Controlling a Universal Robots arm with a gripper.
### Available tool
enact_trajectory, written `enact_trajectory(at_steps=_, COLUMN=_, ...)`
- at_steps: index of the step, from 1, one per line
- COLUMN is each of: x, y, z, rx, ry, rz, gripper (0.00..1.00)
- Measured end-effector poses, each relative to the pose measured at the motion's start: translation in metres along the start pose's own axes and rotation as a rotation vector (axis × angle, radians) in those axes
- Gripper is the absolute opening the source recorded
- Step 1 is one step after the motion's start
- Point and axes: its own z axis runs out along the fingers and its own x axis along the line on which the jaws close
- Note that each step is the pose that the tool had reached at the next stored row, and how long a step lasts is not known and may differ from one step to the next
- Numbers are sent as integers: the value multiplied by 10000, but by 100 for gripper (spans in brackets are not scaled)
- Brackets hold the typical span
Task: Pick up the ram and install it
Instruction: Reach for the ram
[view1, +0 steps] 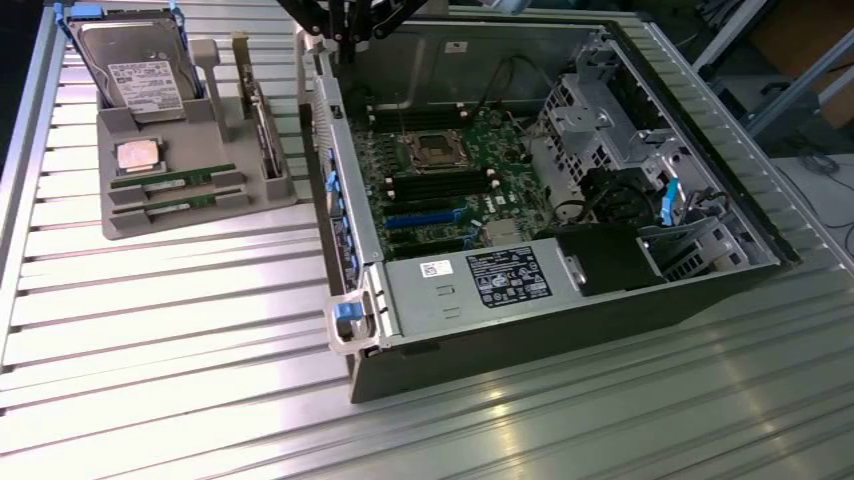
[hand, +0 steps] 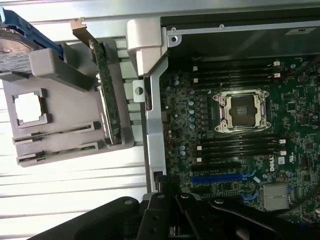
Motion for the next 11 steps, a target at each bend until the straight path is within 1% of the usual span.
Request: enact_trajectory(at_steps=11, x=155, y=-12, z=-4, rx=1, ry=1, rz=1, gripper=11)
